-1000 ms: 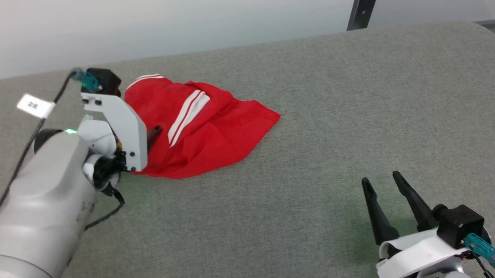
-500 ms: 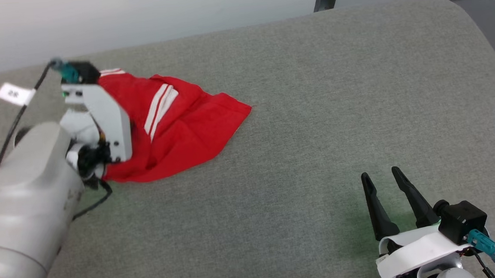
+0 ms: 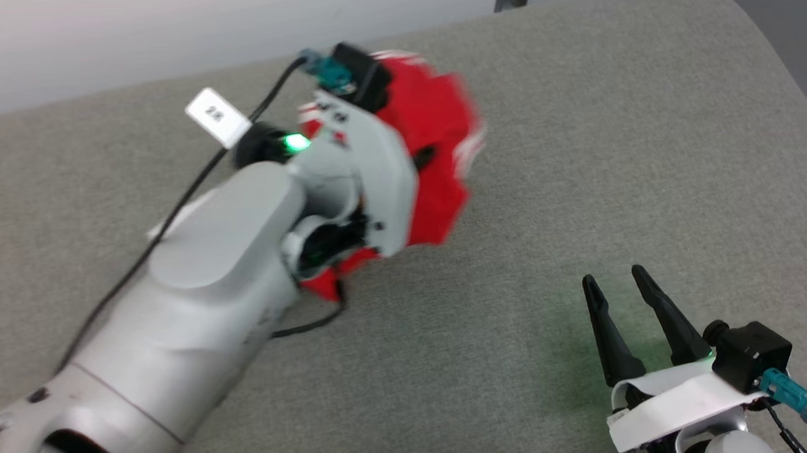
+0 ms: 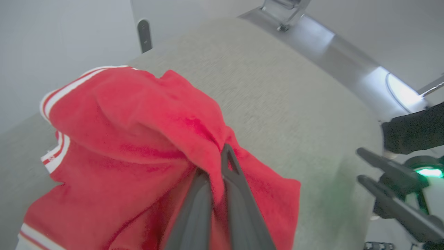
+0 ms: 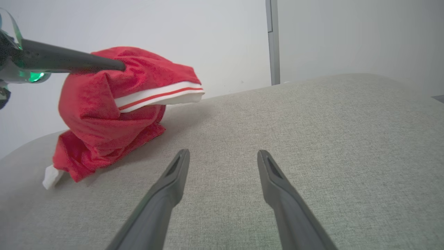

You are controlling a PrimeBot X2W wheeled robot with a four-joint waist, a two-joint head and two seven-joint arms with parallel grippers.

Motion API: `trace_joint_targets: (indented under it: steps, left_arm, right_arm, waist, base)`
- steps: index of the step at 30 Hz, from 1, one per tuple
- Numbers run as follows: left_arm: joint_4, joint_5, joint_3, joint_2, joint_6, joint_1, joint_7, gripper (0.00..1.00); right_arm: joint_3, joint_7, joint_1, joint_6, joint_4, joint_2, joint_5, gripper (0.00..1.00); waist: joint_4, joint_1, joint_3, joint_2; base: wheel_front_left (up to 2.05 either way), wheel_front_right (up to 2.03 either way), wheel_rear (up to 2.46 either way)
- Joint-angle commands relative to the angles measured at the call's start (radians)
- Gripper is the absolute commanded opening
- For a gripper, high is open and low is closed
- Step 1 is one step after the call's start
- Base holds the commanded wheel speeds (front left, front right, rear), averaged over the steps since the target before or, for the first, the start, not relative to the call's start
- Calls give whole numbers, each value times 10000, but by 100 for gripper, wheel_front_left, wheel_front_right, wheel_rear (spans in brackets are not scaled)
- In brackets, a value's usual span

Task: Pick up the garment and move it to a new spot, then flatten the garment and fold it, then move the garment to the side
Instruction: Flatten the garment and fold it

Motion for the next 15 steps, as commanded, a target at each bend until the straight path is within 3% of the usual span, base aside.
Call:
trace_joint_targets:
  steps: [1,7,15]
  left_arm:
    - [-276,-278,137,-114,-45,-76,-82,0]
    - [-114,-1256,517,-419,-35,257,258,0]
    - [2132,-774,375,172,358,302,-191,0]
  right_arm:
    - [37,-48,-136,-14,-25,10,128,100]
    - [89,-48,-233,-14,-24,10,313,100]
    - [148,-48,-416,-13,-56,10,480,100]
  waist:
    - [-182,0,187,0]
    - [-436,0,381,0]
    - [-682,0,504,0]
  base:
    - [0,0,0]
    - [0,0,0]
    - [0,0,0]
